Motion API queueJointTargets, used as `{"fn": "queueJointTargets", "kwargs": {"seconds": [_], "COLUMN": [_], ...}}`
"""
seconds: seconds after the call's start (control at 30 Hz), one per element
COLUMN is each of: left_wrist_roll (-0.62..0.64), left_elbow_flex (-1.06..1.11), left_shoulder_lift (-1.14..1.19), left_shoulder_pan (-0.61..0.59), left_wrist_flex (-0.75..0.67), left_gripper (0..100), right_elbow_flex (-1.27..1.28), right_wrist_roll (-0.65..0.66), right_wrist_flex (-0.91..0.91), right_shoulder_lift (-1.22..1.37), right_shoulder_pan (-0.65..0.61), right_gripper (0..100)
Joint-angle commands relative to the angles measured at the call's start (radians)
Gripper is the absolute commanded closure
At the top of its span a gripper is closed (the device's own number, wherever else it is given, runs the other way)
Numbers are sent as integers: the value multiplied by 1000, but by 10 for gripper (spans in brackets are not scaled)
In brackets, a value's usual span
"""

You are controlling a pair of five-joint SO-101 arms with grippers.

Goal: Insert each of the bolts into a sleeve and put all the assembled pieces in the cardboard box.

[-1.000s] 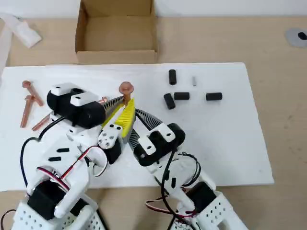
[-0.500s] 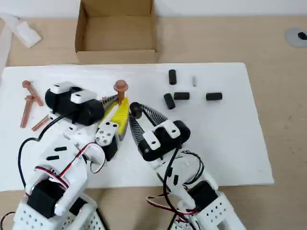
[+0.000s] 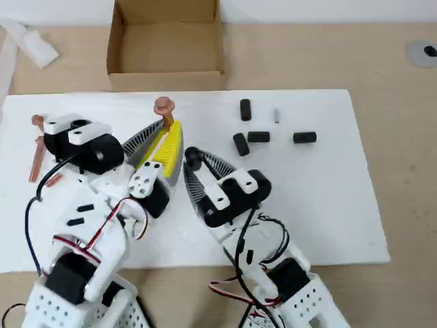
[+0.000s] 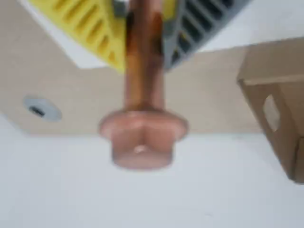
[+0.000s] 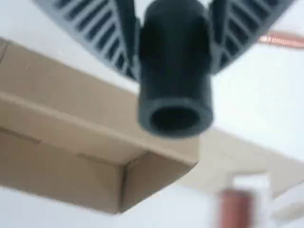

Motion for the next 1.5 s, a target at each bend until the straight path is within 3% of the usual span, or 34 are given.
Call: {"fn": "queueJointTargets", "kwargs": {"seconds": [0.0, 0.27, 0.5, 1.03, 1.47], "left_wrist_roll": [15, 9, 8, 8, 49], "left_elbow_flex": [31, 95, 8, -176, -115], "left_shoulder_lift": [-7, -10, -12, -12, -12], "left_shoulder_pan": [-15, -15, -21, -23, -17], "left_wrist_flex": [-97, -97, 38, 100, 178], "left_gripper": [996, 996, 996, 996, 996], "right_elbow_flex": [-13, -12, -12, -12, -10], "right_wrist_roll": [-6, -6, -6, -6, -40], "right_wrist_flex": [2, 5, 5, 6, 6], "right_shoulder_lift": [-15, -13, -15, -15, -12], "right_shoulder_pan": [-58, -68, -68, -68, -68], "right_gripper": [989, 989, 989, 989, 989]}}
